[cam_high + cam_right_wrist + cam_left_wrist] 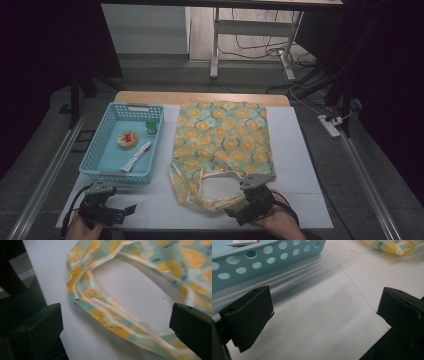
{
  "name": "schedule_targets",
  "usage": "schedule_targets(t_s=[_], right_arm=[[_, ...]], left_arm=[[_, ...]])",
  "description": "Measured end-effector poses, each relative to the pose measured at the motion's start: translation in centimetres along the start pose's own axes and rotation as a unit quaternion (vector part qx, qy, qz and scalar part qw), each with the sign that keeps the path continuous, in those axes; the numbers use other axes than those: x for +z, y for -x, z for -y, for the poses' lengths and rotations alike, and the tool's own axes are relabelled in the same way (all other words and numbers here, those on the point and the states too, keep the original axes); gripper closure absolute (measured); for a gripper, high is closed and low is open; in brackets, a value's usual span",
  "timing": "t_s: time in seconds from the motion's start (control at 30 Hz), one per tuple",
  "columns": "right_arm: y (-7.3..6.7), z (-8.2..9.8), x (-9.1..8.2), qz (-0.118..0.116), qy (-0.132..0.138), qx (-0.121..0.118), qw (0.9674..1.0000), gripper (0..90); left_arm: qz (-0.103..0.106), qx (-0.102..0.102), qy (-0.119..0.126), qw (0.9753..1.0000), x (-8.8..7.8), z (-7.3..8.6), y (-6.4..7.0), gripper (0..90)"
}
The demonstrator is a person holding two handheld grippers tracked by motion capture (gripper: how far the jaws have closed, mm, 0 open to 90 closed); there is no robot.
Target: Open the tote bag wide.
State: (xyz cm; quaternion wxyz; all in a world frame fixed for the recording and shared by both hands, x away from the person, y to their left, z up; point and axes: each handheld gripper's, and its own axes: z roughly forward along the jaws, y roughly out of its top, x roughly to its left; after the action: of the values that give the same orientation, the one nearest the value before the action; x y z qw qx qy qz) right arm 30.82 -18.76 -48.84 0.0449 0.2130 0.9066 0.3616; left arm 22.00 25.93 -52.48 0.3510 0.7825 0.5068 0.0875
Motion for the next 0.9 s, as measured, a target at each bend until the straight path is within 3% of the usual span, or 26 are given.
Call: schedule_targets(t_s=[0.17, 0.27, 0.3, 0.33, 0.37, 0.4, 0.47, 0.5, 0.53, 0.63, 0.67, 0.7, 0.8, 0.9], right_arm=[[-0.3, -0.1, 1.6, -0.017, -0.026, -0.012, 0.9994, 0.3], [-0.5, -0.1, 2.2, -0.030, -0.036, -0.021, 0.9987, 7.1], [-0.6, -0.2, 2.5, -0.035, -0.039, -0.027, 0.9982, 14.0], [-0.6, -0.2, 2.5, -0.035, -0.039, -0.027, 0.9982, 14.0], [-0.8, -0.3, 2.5, -0.036, -0.038, -0.037, 0.9979, 24.1], [-0.8, -0.3, 2.5, -0.036, -0.038, -0.037, 0.9979, 24.1], [-1.0, -0.5, 2.5, -0.051, -0.042, -0.049, 0.9966, 38.3], [-1.0, -0.5, 2.5, -0.051, -0.042, -0.049, 0.9966, 38.3], [-1.0, -0.6, 2.5, -0.052, -0.051, -0.057, 0.9957, 48.4], [-0.9, -0.6, 2.5, -0.053, -0.055, -0.062, 0.9952, 56.2], [-0.7, -0.6, 2.4, -0.058, -0.057, -0.064, 0.9947, 65.7], [-0.7, -0.6, 2.4, -0.058, -0.057, -0.064, 0.9947, 65.7], [-0.6, -0.8, 1.9, -0.062, -0.047, -0.059, 0.9952, 79.5], [-0.5, -0.9, 1.8, -0.061, -0.047, -0.059, 0.9953, 85.9]], left_arm=[[0.001, 0.001, -0.001, 1.0000, 0.0, 0.0, 0.0, 0.3], [0.000, 0.000, -0.001, 1.0000, 0.0, 0.0, 0.0, 0.3], [0.000, 0.000, -0.001, 1.0000, 0.0, 0.0, 0.0, 0.4], [0.000, 0.001, -0.002, 1.0000, 0.0, 0.0, 0.0, 0.4], [0.000, 0.001, -0.002, 1.0000, 0.0, 0.0, 0.0, 0.5], [0.000, 0.001, -0.002, 1.0000, 0.0, 0.0, 0.0, 0.5], [0.002, 0.002, -0.001, 1.0000, 0.0, 0.0, 0.0, 0.5], [0.002, 0.003, -0.001, 1.0000, 0.0, 0.0, 0.0, 0.5], [0.002, 0.004, -0.001, 1.0000, 0.0, 0.0, 0.0, 0.6], [0.003, 0.005, -0.002, 1.0000, 0.0, 0.0, 0.1, 0.6], [0.004, 0.005, -0.002, 1.0000, 0.0, 0.0, 0.1, 0.7], [0.004, 0.005, -0.002, 1.0000, 0.0, 0.0, 0.0, 0.7], [0.004, 0.005, -0.002, 1.0000, 0.1, 0.0, 0.0, 0.7], [0.004, 0.005, -0.003, 1.0000, 0.1, 0.0, 0.0, 0.8]])
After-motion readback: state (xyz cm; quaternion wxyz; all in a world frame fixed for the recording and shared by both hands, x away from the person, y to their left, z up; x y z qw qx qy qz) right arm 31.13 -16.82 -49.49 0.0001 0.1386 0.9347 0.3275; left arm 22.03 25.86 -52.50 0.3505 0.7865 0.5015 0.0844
